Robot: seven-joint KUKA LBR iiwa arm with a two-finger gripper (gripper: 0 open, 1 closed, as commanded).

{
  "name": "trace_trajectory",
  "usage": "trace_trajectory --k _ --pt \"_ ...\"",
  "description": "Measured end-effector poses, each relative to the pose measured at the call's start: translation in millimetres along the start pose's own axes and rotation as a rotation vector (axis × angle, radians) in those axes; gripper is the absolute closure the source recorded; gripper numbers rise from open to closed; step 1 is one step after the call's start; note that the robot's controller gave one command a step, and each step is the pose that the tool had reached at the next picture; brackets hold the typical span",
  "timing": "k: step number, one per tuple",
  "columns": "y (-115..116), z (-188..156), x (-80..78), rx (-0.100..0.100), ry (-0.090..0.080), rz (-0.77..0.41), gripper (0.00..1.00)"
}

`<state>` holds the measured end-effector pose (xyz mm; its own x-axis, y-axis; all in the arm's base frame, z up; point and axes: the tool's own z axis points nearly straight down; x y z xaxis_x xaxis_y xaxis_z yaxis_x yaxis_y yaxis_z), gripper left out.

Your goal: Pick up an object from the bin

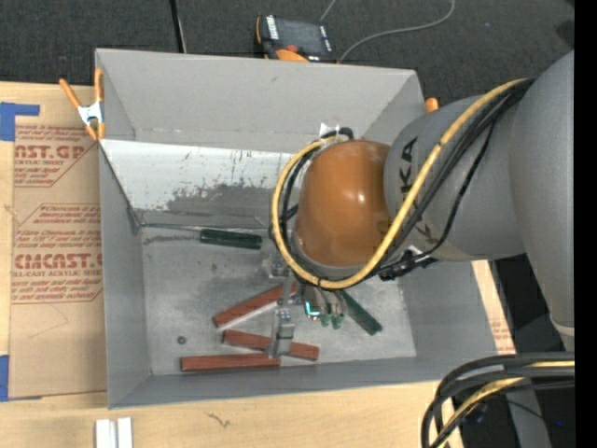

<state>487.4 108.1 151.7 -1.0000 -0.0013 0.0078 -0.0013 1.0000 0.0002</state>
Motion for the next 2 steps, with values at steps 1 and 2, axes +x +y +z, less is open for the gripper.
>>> trace_trajectory --k 1,2 --pt "-10.0 84.4 -64.6 -0.001 -0.007 0.159 0.0" --pt "-9.3 81.3 -65.1 -0.002 -0.009 0.159 1.0"
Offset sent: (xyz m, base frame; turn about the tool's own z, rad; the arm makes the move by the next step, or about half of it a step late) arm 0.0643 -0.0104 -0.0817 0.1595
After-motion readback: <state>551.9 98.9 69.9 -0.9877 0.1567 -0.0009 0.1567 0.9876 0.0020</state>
